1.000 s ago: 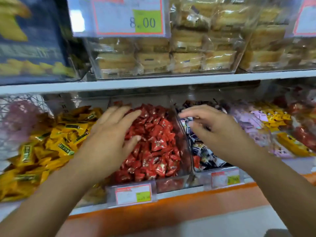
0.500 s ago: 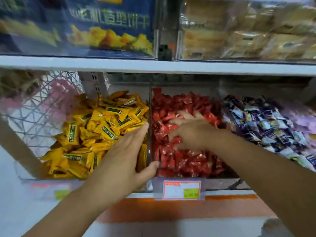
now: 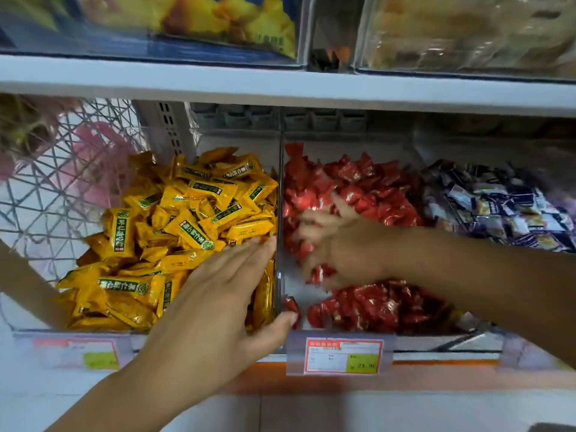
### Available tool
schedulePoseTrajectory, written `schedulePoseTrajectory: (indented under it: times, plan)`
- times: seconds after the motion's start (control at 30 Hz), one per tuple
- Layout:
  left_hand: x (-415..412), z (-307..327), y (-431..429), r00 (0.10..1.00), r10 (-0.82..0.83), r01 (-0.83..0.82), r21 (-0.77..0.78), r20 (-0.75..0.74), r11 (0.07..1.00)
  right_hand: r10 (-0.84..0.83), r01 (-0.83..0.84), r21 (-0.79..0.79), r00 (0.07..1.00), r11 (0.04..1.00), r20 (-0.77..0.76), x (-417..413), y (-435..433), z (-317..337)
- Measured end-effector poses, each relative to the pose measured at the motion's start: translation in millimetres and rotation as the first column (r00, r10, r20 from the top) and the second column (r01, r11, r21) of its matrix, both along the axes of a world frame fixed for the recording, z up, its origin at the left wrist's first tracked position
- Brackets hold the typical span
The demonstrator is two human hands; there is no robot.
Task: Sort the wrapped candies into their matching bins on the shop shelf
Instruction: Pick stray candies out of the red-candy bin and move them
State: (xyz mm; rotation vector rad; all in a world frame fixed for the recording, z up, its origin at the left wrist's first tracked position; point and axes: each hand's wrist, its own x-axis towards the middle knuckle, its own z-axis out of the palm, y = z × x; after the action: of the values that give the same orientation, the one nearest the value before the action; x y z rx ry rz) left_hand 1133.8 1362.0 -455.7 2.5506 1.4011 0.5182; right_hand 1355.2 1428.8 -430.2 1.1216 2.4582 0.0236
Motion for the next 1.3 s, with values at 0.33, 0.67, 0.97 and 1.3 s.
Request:
schedulePoseTrajectory:
  times: [0.33,0.67,0.97,1.3]
  plan:
    - [-2.4,-2.0,0.5,1.0,-0.024,0.024,0.019,-0.006,1.0,-0.286,0.26,-0.147,0.936,0.954,-0.205,51.7,18.1,43.5]
    - [-1.9,-2.1,0.5,1.0,0.003,-0.003,0.05,0.006,0.999,-0.231,0.257,-0.019,0.834,0.966,-0.5,5.7,14.1,57.3]
    - [-2.0,0.0,0.9,0.995,0.027,-0.021,0.068,-0.092,0.997,-0.354,0.351,0.069,0.934,0.934,0.041,32.9,17.3,25.8]
    - [-2.6,1.1,2.7,0.998,0.022,-0.016,0.099,-0.063,0.995,-0.349,0.423,0.108,0.845,0.9,-0.405,0.4,40.9,33.7]
